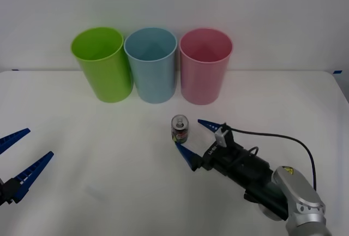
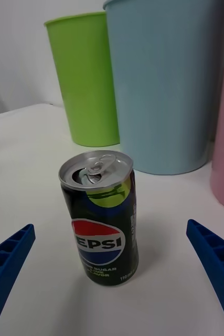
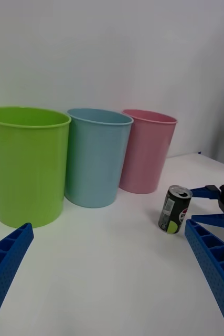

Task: Grasp the object on the table and drop it into the matching bin: aluminum can to the light blue bin, PET bottle to the pink bin.

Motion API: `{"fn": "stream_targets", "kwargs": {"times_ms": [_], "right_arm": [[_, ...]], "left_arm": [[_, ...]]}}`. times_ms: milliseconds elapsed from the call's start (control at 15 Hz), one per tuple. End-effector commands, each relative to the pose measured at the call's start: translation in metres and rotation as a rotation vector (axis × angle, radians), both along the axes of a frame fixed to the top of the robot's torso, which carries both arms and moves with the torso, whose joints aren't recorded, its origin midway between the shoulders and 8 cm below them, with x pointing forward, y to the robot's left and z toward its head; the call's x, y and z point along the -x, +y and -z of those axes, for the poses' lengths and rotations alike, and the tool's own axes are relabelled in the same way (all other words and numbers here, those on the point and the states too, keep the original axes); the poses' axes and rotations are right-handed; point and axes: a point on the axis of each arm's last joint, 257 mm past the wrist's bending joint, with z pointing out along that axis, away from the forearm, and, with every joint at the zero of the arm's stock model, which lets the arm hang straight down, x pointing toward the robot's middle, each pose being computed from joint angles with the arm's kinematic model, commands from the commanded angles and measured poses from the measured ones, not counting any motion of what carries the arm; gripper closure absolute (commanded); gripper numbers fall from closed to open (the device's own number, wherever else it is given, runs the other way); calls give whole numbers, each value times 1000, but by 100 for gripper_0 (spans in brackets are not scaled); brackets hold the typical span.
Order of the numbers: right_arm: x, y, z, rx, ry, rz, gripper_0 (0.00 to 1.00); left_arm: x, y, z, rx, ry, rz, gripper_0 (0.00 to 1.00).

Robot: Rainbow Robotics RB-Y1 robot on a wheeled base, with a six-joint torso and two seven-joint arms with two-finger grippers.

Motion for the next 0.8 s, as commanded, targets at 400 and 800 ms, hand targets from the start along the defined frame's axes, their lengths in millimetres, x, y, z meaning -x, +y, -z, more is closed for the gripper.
{"fn": "stream_targets", "kwargs": {"times_ms": [400,800], "right_arm": [[-21,27,7,28,6,-4,0],[-25,38,6,37,-3,4,0]], "left_arm": [[0,0,0,0,0,0,0],[0,0,0,0,0,0,0]]}}
